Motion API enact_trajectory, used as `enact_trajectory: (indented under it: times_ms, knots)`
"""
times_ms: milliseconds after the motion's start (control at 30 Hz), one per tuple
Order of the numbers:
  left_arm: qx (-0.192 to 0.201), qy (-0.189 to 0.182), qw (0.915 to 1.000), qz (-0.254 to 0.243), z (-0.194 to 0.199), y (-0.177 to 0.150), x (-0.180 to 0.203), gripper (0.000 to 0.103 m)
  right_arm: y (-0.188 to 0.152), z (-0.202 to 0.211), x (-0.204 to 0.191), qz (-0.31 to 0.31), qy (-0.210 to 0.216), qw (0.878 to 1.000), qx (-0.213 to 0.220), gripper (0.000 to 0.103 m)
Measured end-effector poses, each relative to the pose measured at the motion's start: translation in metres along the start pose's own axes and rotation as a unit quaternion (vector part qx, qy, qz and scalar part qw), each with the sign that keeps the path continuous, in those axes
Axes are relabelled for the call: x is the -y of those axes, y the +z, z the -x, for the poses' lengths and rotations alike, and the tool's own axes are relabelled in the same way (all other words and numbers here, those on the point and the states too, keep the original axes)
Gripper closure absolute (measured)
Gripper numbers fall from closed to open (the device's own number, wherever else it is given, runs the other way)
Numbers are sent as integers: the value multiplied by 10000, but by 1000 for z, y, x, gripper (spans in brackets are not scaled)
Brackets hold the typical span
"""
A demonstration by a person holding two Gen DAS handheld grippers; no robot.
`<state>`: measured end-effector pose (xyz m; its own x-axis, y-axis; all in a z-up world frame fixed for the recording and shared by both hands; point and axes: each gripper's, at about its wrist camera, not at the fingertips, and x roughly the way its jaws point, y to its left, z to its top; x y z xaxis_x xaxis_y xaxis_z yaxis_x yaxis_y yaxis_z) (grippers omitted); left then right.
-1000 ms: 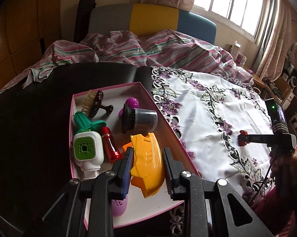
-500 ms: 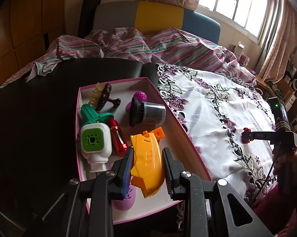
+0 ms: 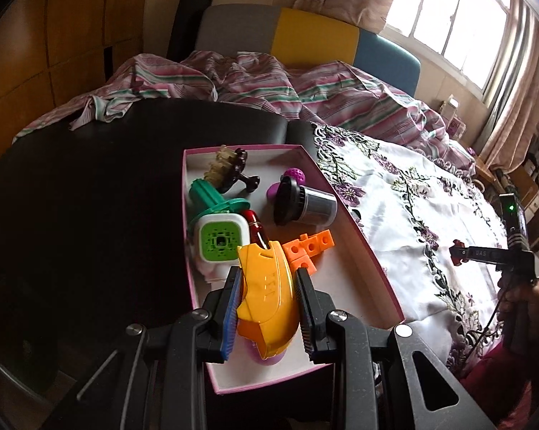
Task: Organize rigid objects
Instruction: 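Carry the yellow toy into the tray and open the left gripper, then carry the red block into the tray with the right gripper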
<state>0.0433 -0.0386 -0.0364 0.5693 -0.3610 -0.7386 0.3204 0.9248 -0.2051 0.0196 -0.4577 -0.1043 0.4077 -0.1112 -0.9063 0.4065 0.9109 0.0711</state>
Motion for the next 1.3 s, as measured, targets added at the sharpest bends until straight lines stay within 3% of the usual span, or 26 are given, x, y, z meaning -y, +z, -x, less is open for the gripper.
enact_trajectory:
  times_ms: [267,567,967,1300]
  knots:
    - [-170,-672,9973,238,4,-9,-10,74,1,4,-2,28,123,9999,98,89]
    - [-398,-899,9951,-35,-20,-4,22,74,2,9,0,-33,212,9996,209,89]
    - [-708,-412,9963,-249,-64,-12,30,73,2,11,1,-67,276,9993,263,89]
    - [-411,-269,9984,-287,-48,-10,27,67,3,12,4,-106,255,9992,289,89]
